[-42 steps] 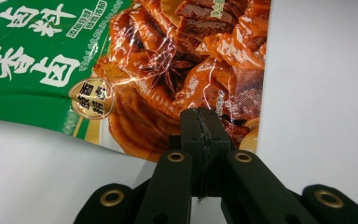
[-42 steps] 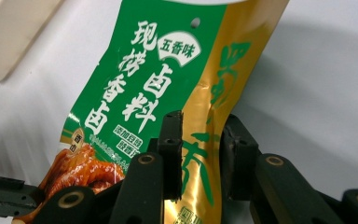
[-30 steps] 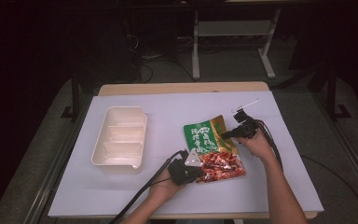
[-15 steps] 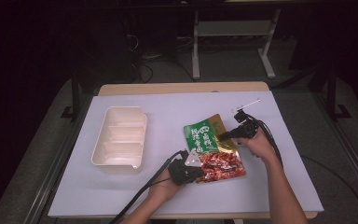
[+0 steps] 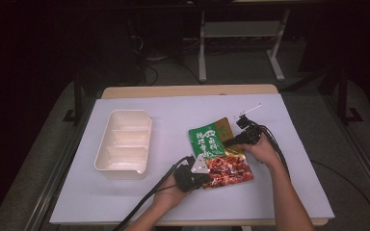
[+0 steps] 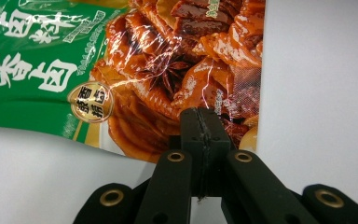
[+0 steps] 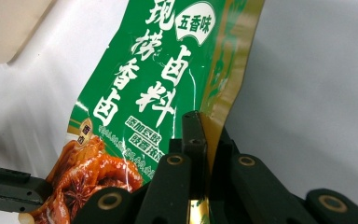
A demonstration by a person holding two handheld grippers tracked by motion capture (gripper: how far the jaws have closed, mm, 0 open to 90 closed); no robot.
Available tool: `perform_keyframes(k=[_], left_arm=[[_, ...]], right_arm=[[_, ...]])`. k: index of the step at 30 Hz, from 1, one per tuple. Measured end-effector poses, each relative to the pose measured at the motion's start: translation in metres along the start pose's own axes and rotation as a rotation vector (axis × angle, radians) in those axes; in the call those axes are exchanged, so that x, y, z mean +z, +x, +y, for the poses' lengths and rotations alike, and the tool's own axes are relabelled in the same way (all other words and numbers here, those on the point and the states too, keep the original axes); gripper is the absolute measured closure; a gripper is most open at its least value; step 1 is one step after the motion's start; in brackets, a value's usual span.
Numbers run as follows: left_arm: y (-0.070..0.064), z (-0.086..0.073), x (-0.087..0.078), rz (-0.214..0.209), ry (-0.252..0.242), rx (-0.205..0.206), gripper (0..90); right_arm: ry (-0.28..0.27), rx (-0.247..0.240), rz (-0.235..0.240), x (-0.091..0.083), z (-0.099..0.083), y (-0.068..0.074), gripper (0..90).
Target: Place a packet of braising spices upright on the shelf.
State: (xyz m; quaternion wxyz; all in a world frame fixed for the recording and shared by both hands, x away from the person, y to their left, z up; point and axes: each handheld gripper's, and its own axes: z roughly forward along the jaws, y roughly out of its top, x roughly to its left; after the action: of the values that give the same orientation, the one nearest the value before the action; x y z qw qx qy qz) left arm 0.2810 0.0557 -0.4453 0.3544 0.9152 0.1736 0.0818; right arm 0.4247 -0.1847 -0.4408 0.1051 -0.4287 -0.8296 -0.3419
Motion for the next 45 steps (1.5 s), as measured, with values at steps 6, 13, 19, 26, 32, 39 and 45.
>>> perform_keyframes(k=[6, 13, 19, 26, 32, 39, 45], left_arm=[[0.003, -0.004, -0.002, -0.014, -0.030, -0.018, 87.7], [0.007, -0.006, -0.012, -0.051, -0.078, -0.048, 84.7], [0.010, -0.011, -0.024, -0.052, -0.099, -0.057, 81.1], [0.008, -0.020, -0.035, -0.069, -0.139, -0.070, 74.7], [0.007, -0.029, -0.045, -0.083, -0.165, -0.078, 70.1], [0.002, -0.039, -0.055, -0.085, -0.195, -0.061, 64.5], [-0.002, -0.049, -0.065, -0.081, -0.218, -0.063, 59.2]], right_arm=[[-0.023, -0.014, -0.009, -0.007, 0.000, 0.005, 89.3], [-0.047, -0.026, -0.008, -0.016, 0.000, 0.013, 89.4], [-0.084, -0.052, -0.001, -0.026, 0.000, 0.022, 89.4], [-0.123, -0.081, -0.011, -0.043, 0.001, 0.039, 89.4], [-0.152, -0.127, -0.020, -0.057, 0.007, 0.057, 89.4], [-0.186, -0.173, -0.023, -0.070, 0.014, 0.080, 89.4], [-0.214, -0.210, -0.034, -0.080, 0.018, 0.097, 89.4]])
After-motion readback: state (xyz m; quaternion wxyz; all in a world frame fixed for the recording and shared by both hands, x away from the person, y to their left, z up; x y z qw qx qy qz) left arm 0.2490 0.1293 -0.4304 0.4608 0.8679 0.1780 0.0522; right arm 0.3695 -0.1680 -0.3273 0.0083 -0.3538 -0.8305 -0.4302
